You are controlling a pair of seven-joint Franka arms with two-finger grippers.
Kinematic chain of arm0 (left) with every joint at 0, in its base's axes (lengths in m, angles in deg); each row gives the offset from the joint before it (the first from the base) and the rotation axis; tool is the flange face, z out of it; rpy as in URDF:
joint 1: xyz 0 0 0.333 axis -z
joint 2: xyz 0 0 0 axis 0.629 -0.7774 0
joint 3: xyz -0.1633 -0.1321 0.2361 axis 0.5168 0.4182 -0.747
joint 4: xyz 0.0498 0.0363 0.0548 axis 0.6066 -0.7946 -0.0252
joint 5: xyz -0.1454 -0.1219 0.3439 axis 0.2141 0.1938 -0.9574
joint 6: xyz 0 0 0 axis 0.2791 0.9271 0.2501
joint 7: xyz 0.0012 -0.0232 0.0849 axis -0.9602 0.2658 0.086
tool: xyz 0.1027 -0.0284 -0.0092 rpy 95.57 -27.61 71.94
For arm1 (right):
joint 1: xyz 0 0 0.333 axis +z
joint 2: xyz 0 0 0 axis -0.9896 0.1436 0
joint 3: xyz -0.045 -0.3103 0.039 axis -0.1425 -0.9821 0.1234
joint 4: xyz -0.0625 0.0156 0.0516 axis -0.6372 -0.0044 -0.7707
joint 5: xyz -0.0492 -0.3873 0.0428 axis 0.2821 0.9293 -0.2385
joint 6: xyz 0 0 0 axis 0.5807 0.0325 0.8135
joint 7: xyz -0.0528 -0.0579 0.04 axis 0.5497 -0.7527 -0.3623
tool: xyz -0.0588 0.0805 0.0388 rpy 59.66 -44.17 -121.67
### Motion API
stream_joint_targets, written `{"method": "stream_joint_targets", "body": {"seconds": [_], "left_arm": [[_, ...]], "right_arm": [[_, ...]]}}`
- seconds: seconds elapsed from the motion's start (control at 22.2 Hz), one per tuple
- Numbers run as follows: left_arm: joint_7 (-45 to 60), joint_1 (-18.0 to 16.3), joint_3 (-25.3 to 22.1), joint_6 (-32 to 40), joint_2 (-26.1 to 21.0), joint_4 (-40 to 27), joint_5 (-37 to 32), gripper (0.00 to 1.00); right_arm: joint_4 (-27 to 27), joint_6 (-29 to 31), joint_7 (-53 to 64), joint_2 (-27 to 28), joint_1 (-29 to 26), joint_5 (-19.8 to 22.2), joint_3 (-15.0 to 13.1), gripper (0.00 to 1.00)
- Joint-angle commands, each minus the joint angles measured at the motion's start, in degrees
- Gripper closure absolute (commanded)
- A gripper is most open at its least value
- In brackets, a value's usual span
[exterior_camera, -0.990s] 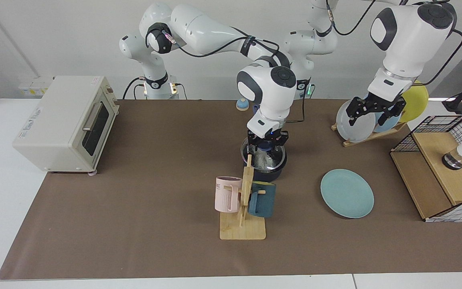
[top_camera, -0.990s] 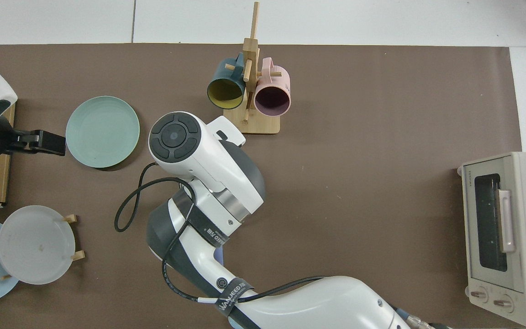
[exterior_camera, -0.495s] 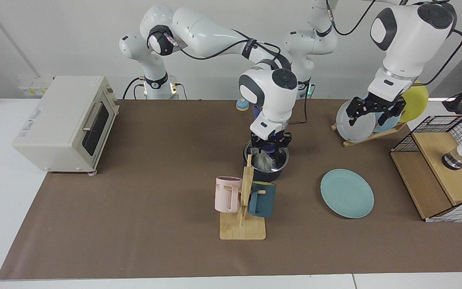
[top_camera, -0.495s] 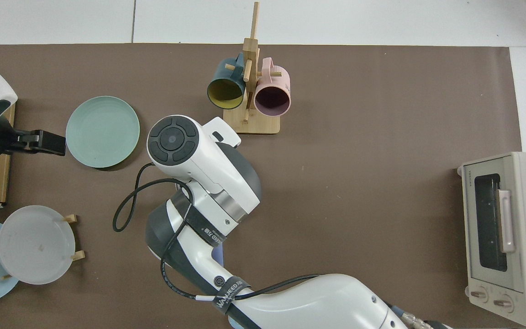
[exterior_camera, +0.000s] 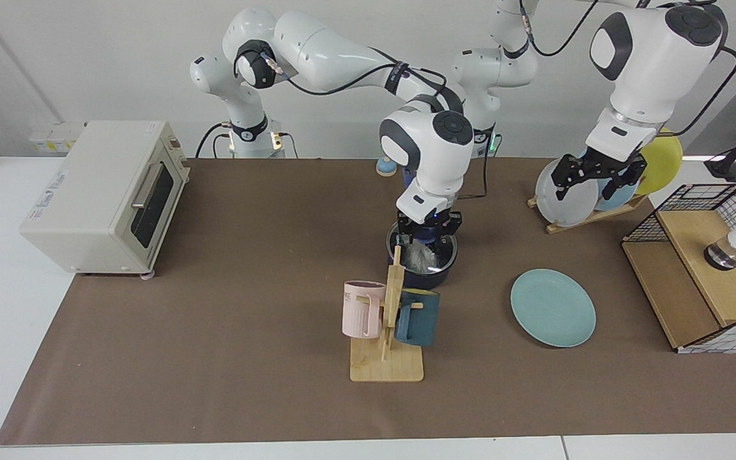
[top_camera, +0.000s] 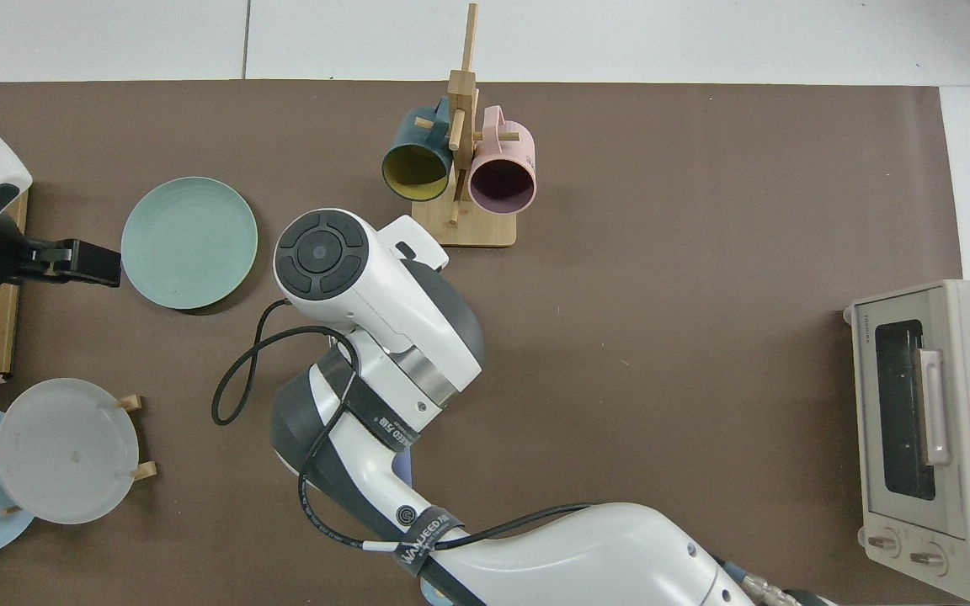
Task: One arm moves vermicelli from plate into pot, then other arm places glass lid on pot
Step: 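Lower the glass lid onto the pot with the right gripper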
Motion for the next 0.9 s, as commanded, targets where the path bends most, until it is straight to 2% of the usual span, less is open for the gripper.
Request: {"method": "stream_joint_targets", "body": {"seconds": [0.0, 0.14, 0.18, 0.23, 0.27, 0.32, 0.36, 0.68, 0.86], "left_arm": [[-0.23, 0.05, -0.1, 0.14, 0.93, -0.56, 0.28, 0.0], [-0.23, 0.05, -0.1, 0.14, 0.93, -0.56, 0.28, 0.0], [-0.23, 0.05, -0.1, 0.14, 0.93, -0.56, 0.28, 0.0], [-0.23, 0.05, -0.1, 0.14, 0.93, -0.64, 0.28, 0.0], [-0.23, 0.05, -0.1, 0.14, 0.93, -0.64, 0.28, 0.0], [-0.23, 0.05, -0.1, 0.14, 0.93, -0.56, 0.28, 0.0], [-0.23, 0.05, -0.1, 0.14, 0.93, -0.64, 0.28, 0.0], [-0.23, 0.05, -0.1, 0.14, 0.93, -0.64, 0.28, 0.0], [-0.23, 0.05, -0.1, 0.14, 0.93, -0.64, 0.28, 0.0]], "right_arm": [[-1.51, -1.37, -0.66, 0.2, -0.41, -0.74, 0.16, 1.0], [-1.51, -0.93, -0.66, 0.2, -0.5, -0.74, 0.16, 0.99], [-1.51, -0.58, -0.66, 0.2, -0.58, -0.74, 0.16, 0.78], [-1.6, -0.49, -0.66, 0.11, -0.58, -0.74, 0.07, 0.43], [-1.6, -0.49, -0.57, 0.03, -0.58, -0.74, 0.07, 0.21], [-1.51, -0.49, -0.57, -0.24, -0.76, -0.65, 0.07, 0.05], [-1.6, -0.49, -0.57, -0.41, -0.58, -0.65, -0.02, 0.01], [-1.25, -1.62, -0.48, -2.78, -1.02, -0.39, -0.02, 0.01], [1.91, -4.0, -0.05, -8.92, -3.65, 0.14, -0.28, 0.01]]}}
